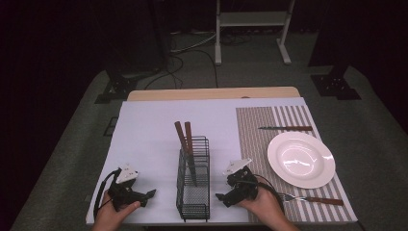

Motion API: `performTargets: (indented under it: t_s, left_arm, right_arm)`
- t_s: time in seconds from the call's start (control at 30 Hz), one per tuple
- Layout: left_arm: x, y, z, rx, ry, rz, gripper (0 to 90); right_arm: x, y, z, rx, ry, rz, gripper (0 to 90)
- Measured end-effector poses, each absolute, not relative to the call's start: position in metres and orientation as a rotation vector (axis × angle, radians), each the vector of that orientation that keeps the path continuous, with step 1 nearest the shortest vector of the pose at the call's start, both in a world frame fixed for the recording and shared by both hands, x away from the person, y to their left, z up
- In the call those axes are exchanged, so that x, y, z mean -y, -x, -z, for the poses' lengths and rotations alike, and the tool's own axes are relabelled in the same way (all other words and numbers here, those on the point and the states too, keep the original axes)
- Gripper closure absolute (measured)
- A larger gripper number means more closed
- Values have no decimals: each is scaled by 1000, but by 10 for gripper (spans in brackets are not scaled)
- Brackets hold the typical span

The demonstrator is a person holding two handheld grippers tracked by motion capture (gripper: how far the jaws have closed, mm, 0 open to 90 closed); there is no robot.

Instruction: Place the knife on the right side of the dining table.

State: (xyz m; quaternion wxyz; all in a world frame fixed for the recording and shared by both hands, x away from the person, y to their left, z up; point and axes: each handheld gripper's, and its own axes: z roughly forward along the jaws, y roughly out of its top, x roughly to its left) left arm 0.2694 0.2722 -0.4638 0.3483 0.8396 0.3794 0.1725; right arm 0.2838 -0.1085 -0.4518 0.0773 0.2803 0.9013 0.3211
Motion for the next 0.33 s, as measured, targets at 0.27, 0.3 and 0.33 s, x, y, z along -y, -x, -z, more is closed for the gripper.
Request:
performTargets:
  t_s: [0.27, 0.3, 0.33]
  left_arm:
    - [-272, -269, 464, -982, -2178, -447, 0]
    - [-272, -269, 464, -983, -2178, -447, 0]
    - [-272, -269, 464, -983, -2178, -447, 0]
  right_arm:
    - [107, -279, 456, -2671, -810, -960, 93]
    - [107, -279, 457, -2669, -806, -962, 93]
    - [108, -279, 457, -2667, -807, -965, 93]
